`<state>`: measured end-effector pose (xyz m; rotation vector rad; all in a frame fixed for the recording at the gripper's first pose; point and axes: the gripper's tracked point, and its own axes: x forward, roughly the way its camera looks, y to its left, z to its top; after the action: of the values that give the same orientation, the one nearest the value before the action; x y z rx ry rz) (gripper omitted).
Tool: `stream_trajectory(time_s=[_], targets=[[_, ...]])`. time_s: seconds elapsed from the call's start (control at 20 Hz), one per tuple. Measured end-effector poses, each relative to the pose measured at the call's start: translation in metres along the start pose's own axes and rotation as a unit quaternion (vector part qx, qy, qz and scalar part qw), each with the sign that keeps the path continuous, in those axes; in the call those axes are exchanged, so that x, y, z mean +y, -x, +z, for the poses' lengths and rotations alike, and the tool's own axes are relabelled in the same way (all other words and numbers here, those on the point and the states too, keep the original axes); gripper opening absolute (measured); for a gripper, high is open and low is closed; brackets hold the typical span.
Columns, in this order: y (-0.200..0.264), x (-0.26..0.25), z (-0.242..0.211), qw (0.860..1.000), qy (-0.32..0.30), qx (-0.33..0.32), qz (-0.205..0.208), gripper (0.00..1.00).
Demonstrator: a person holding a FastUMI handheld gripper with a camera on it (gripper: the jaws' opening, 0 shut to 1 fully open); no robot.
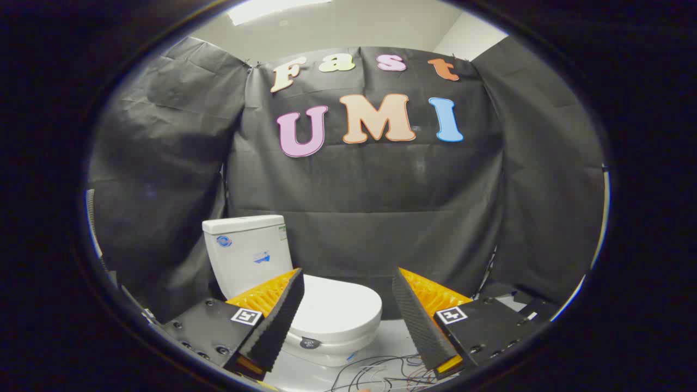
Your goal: Open the toilet lid.
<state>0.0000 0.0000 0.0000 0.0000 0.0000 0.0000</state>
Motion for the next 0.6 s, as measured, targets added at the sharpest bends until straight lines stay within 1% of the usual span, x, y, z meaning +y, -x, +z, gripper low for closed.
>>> stream_trajectory(time_s=[0.6], targets=[[-0.0002,0.0,-0.0005,1.0,0.0,0.0,0.0,1.0]])
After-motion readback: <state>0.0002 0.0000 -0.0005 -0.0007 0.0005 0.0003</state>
